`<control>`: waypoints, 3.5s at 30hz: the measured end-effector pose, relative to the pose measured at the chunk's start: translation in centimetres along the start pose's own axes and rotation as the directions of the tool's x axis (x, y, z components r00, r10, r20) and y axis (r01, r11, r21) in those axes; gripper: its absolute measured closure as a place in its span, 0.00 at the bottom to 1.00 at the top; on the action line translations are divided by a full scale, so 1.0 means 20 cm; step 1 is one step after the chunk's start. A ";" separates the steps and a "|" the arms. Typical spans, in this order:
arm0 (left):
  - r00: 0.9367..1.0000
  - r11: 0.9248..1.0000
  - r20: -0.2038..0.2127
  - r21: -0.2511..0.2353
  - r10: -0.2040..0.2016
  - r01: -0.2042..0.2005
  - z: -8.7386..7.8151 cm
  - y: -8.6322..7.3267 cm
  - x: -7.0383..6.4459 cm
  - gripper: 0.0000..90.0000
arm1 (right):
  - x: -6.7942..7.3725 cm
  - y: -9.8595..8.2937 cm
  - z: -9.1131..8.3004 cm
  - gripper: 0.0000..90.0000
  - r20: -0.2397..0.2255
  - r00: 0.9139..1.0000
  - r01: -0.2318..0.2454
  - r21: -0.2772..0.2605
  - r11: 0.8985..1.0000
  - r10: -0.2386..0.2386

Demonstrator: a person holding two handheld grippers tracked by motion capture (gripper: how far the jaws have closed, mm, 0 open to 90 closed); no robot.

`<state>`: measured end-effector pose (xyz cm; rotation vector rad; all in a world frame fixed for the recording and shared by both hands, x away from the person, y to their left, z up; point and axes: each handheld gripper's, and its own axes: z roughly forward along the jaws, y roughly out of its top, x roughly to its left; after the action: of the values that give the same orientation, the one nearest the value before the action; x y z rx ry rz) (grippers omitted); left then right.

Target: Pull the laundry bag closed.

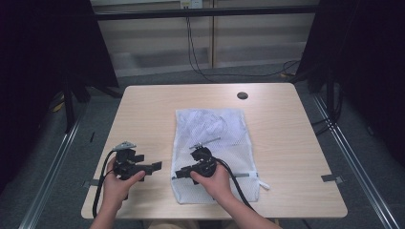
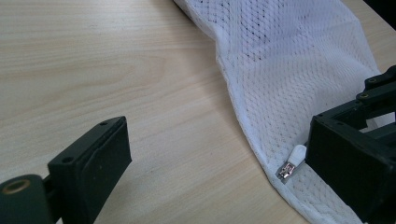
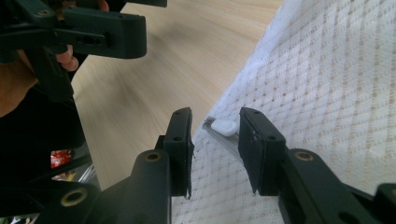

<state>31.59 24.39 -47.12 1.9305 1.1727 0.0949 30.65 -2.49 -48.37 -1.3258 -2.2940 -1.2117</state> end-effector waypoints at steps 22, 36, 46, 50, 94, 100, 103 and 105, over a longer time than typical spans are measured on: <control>1.000 1.000 0.000 0.006 -0.002 0.002 0.01 0.00 0.00 0.07 | -0.01 0.01 0.09 0.82 -0.006 1.000 -0.018 0.025 1.000 0.018; 1.000 1.000 -0.001 0.010 -0.004 0.004 0.01 0.00 0.00 0.07 | 0.00 0.02 0.13 0.88 0.011 0.999 -0.037 0.048 0.998 0.036; 1.000 1.000 0.011 0.012 -0.018 0.018 0.01 0.00 0.00 0.08 | -0.01 0.03 0.12 0.94 0.005 0.998 -0.058 0.055 0.997 0.058; 0.999 1.000 0.025 0.019 -0.024 0.024 0.00 -0.01 -0.01 0.08 | -0.01 0.03 0.11 0.95 -0.008 0.998 -0.067 0.047 0.997 0.068; 0.978 0.995 0.205 0.093 -0.038 0.020 0.13 -0.03 -0.16 0.07 | -0.02 0.09 -0.06 0.97 -0.059 0.994 -0.090 -0.029 0.995 0.088; 0.972 0.995 0.229 0.097 -0.046 0.025 0.15 -0.03 -0.17 0.11 | -0.02 0.09 -0.07 0.97 -0.065 0.994 -0.088 -0.036 0.995 0.085; 0.972 0.995 0.231 0.095 -0.043 0.021 0.16 -0.03 -0.18 0.13 | -0.02 0.09 -0.07 0.97 -0.068 0.994 -0.093 -0.035 0.995 0.090; 0.970 0.995 0.238 0.096 -0.043 0.021 0.16 -0.03 -0.18 0.15 | -0.02 0.09 -0.07 0.97 -0.072 0.994 -0.089 -0.039 0.995 0.086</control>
<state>30.61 19.69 -48.39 1.9403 1.0612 -0.2089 32.01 -3.32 -46.70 -1.3605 -2.1504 -1.2634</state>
